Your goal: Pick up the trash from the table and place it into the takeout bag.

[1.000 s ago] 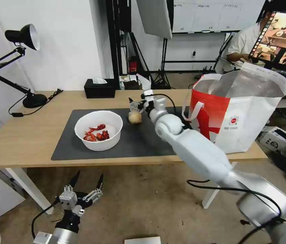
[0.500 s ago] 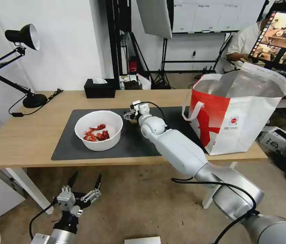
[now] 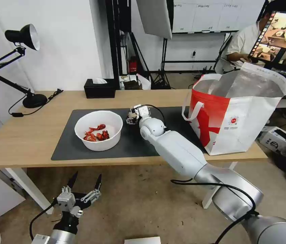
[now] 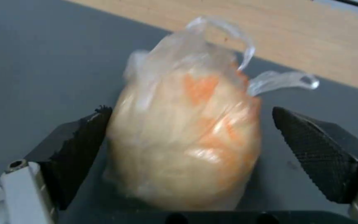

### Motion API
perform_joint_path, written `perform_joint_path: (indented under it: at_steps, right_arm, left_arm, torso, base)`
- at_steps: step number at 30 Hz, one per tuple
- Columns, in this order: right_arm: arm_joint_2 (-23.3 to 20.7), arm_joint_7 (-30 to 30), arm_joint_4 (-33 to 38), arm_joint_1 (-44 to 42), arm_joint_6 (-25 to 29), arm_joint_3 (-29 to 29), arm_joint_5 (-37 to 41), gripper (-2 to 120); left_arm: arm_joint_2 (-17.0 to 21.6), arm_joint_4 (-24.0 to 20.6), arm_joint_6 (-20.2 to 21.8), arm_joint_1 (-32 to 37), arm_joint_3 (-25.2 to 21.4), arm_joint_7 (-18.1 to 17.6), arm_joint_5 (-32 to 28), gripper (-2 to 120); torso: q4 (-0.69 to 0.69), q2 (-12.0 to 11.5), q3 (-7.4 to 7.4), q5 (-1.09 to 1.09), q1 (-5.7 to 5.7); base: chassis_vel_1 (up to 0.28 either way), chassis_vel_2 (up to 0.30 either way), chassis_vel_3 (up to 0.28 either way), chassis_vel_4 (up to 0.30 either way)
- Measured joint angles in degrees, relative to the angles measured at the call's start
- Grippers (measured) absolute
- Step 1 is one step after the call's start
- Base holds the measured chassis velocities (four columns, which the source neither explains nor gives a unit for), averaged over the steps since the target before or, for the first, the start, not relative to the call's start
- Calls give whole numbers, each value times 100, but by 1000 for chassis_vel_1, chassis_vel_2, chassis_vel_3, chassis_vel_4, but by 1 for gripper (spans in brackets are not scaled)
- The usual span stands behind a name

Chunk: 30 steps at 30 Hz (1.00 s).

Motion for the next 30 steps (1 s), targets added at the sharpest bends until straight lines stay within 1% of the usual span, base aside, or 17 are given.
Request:
perform_joint_path:
  at_steps: [2, 4, 5, 6, 9, 10, 11, 13, 14, 17, 18, 19, 22, 23, 26, 27, 30]
  right_arm:
    - [29, -35, -7, -54, -41, 13, 5, 92]
    - [37, -35, -7, -66, -41, 20, 5, 89]
    - [40, -31, -4, -75, -41, 25, 6, 84]
    - [40, -31, -4, -75, -41, 25, 6, 84]
    - [4, 2, 49, -93, -36, 32, 9, 68]
    - [4, 2, 49, -93, -36, 32, 9, 68]
    - [-12, 7, 65, -101, -29, 32, 10, 64]
    - [-94, 16, 118, -143, 120, 7, -89, 54]
    - [-94, 16, 118, -143, 120, 7, -89, 54]
    - [-202, 32, 255, -233, 247, -30, -206, 39]
    - [-236, 36, 311, -261, 281, -31, -241, 36]
    - [-236, 36, 311, -261, 281, -31, -241, 36]
    - [-398, 55, 562, -392, 441, -31, -435, 21]
    - [-398, 55, 562, -392, 441, -31, -435, 21]
    - [-833, 140, 1291, -684, 778, -52, -1084, 10]
    - [-833, 140, 1291, -684, 778, -52, -1084, 10]
    - [-1298, 386, 2268, -1042, 1043, 49, -1648, 7]
  left_arm:
    - [-8, 0, -21, 11, -8, 1, 0, 100]
    - [-12, 0, -27, 14, -9, 1, 0, 100]
    - [-18, 0, -32, 19, -10, 1, 0, 100]
    - [-18, 0, -32, 19, -10, 1, 0, 100]
    - [-28, 0, -48, 24, -18, 2, 0, 100]
    - [-28, 0, -48, 24, -18, 2, 0, 100]
    - [-35, -1, -50, 24, -20, 2, 0, 100]
    - [-67, -1, -53, 25, -22, 4, 1, 100]
    - [-67, -1, -53, 25, -22, 4, 1, 100]
    - [-78, -3, -57, 27, -15, 5, 6, 100]
    - [-78, -8, -57, 25, -16, 5, 7, 100]
    - [-78, -8, -57, 25, -16, 5, 7, 100]
    - [-71, -53, -57, 29, -46, 3, 4, 100]
    - [-71, -53, -57, 29, -46, 3, 4, 100]
    - [-65, -108, -58, 70, -81, 1, -1, 100]
    - [-65, -108, -58, 70, -81, 1, -1, 100]
    - [-59, -135, -58, 98, -101, -1, -3, 100]
  torso:
    - [0, 0, 0, 0, 0]
    - [0, 0, 0, 0, 0]
    - [1, 0, 0, 0, 0]
    - [1, 0, 0, 0, 0]
    - [1, 0, 0, 0, 0]
    - [1, 0, 0, 0, 0]
    - [0, 0, 0, 0, 0]
    - [1, 0, 0, 0, 0]
    - [1, 0, 0, 0, 0]
    - [0, 0, 0, 0, 0]
    - [0, 0, 0, 0, 0]
    - [0, 0, 0, 0, 0]
    - [1, 0, 0, 0, 0]
    - [1, 0, 0, 0, 0]
    - [0, 0, 0, 1, 0]
    - [0, 0, 0, 1, 0]
    - [0, 0, 0, 2, 0]
  base:
    - [0, 0, 0, 0]
    - [0, 0, 0, 0]
    - [0, 0, 0, 0]
    - [0, 0, 0, 0]
    - [0, 0, 0, 0]
    - [0, 0, 0, 0]
    - [0, 0, 0, 0]
    - [0, 0, 0, 0]
    - [0, 0, 0, 0]
    - [0, 0, 0, 0]
    - [0, 0, 0, 0]
    - [0, 0, 0, 0]
    - [0, 0, 0, 0]
    - [0, 0, 0, 0]
    - [0, 0, 0, 0]
    - [0, 0, 0, 0]
    - [0, 0, 0, 0]
